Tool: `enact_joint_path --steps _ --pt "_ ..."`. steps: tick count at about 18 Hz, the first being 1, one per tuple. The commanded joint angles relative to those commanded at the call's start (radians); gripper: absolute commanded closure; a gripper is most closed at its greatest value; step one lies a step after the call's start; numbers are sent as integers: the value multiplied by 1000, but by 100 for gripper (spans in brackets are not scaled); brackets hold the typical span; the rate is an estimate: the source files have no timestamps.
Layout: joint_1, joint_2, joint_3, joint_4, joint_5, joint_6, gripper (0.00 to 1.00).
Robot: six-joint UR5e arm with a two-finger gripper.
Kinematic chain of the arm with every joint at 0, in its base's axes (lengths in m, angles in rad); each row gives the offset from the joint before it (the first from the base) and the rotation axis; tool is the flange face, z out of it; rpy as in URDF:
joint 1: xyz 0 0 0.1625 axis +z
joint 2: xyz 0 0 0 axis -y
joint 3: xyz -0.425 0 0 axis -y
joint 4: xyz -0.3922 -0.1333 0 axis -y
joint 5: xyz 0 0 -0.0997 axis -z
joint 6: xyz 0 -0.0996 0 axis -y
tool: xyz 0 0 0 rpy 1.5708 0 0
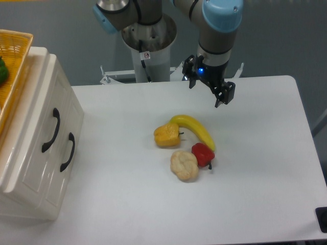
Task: Slide open the top white drawer
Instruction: 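Lower the open gripper slightly above the fruit on the table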
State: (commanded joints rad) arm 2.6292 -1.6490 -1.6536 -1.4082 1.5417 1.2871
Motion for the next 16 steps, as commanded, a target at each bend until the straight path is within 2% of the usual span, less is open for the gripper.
enact_joint_path --steps 8,16 --pt "-14 -2 0 -5 2 -5 0" --pt "-26 -5 0 -6 -2 -133 0"
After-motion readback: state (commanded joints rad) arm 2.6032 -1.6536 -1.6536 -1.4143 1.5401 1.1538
